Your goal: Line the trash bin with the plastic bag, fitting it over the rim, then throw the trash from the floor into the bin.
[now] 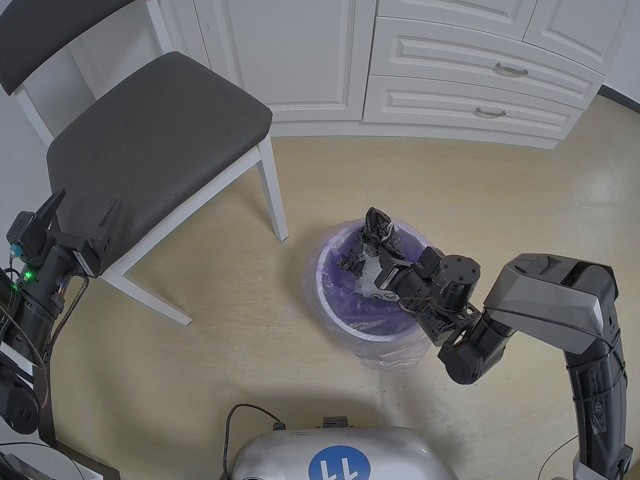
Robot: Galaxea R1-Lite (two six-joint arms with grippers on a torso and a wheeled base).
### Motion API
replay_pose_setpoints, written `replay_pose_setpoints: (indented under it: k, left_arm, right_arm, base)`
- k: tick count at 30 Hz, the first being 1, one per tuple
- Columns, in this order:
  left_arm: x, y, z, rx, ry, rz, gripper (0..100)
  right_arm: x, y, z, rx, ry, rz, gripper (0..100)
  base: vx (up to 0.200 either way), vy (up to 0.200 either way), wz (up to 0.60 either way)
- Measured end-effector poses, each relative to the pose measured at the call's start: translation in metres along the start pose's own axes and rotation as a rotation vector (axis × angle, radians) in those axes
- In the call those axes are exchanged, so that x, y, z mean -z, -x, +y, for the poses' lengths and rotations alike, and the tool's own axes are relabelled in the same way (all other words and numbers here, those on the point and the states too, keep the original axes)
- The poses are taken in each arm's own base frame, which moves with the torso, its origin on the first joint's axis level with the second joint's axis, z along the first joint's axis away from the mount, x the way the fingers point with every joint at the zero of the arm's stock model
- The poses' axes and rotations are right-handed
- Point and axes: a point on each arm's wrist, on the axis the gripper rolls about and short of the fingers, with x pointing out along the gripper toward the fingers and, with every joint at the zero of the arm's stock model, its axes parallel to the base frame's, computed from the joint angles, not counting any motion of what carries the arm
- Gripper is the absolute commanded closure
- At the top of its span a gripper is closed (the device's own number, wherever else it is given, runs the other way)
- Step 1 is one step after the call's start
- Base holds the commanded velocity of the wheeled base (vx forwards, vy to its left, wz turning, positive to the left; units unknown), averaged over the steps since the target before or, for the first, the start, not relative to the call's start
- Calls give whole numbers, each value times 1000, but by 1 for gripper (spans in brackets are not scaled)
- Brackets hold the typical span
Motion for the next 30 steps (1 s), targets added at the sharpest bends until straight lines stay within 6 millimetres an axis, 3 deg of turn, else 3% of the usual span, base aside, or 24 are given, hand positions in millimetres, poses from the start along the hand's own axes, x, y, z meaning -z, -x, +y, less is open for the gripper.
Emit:
replay_pose_setpoints:
  k: [16, 24, 30]
  left_arm:
    - [0, 0, 0, 2, 0, 2, 0]
    - [1, 0, 0, 3, -1, 6, 0]
    - [2, 0, -1, 4, -2, 10, 0]
  right_arm:
    - [-5, 2, 37, 5, 28, -67, 100]
    - [0, 9, 34, 4, 38, -24, 100]
    - [12, 9, 20, -1, 49, 26, 100]
  base:
    - [0, 0, 0]
    - [0, 0, 0]
    - [0, 0, 0]
